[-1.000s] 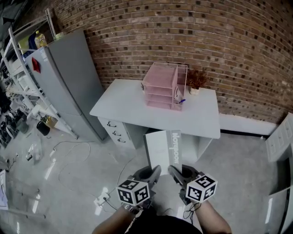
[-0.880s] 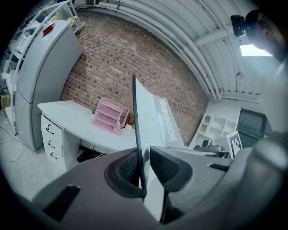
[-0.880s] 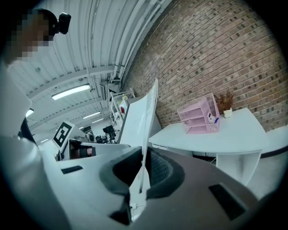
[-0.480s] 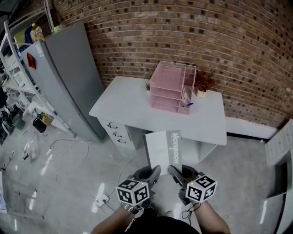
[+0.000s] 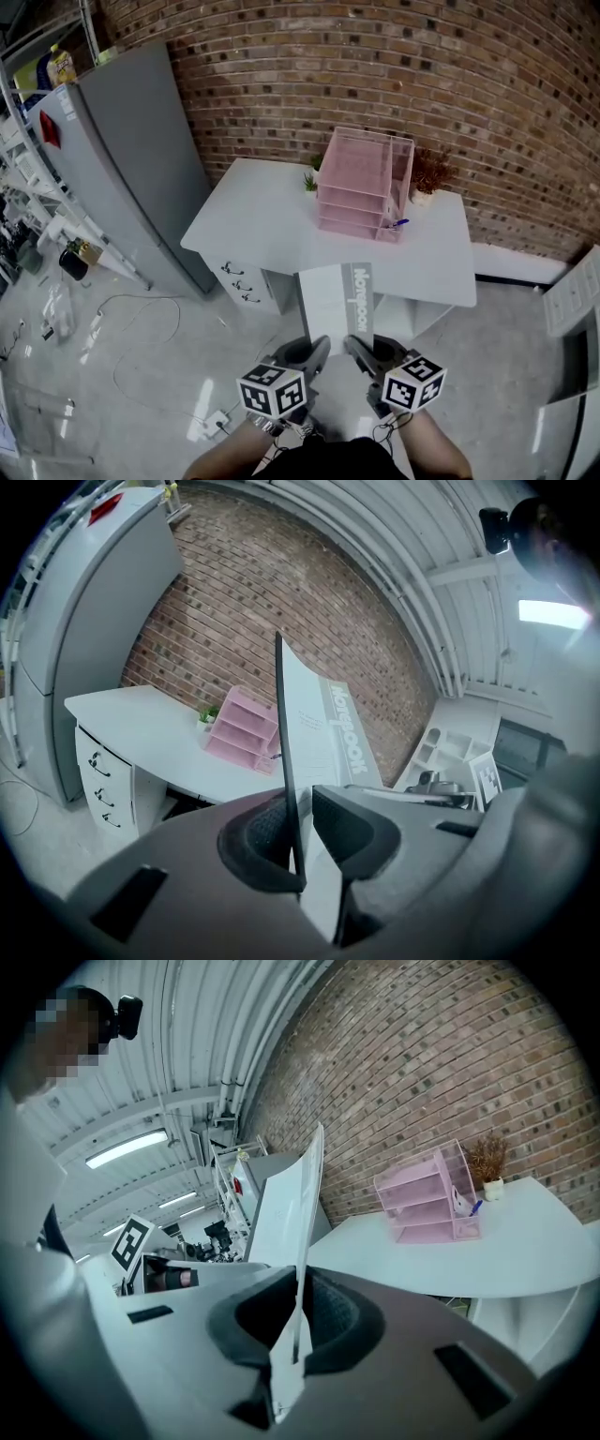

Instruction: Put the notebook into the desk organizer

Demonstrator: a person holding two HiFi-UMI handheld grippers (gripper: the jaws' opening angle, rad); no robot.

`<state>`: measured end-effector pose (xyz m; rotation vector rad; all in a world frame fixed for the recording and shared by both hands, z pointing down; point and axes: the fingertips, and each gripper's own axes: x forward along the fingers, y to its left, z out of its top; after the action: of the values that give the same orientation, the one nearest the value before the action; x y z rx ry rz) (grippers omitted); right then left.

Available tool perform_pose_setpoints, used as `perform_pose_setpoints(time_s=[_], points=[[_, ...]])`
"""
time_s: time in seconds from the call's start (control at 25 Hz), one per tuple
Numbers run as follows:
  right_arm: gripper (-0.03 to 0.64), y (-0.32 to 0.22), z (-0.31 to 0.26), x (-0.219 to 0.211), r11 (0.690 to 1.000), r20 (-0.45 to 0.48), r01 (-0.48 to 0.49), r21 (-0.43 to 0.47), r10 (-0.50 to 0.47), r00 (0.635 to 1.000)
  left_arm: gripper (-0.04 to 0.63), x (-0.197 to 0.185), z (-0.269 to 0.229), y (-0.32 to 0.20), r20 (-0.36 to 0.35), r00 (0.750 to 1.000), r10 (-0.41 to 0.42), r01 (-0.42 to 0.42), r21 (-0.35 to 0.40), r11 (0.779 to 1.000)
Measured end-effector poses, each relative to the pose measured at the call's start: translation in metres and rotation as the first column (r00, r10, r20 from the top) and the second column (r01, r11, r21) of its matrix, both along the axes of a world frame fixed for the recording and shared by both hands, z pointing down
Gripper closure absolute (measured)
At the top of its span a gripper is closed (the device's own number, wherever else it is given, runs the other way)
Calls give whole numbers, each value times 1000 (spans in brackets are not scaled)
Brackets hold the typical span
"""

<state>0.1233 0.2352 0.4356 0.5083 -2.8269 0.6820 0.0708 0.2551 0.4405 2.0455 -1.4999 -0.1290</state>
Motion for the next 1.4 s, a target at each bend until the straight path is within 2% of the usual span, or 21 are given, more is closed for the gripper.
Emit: perform_pose_setpoints(time_s=[0.6,1.0,1.4], points=[[597,-34,13,-56,997,1,58,-41,-58,998,548,-54,14,-30,-19,998,-57,56,-24,998],[598,-112,22,-68,991,12,104,-83,-103,995,548,-65,22,-105,-20,995,-99,98,-56,994],[600,-192,43,-66,984,20,123,-132,-122,992,548,-62,43,-182,-55,991,-123,117,-102,988]])
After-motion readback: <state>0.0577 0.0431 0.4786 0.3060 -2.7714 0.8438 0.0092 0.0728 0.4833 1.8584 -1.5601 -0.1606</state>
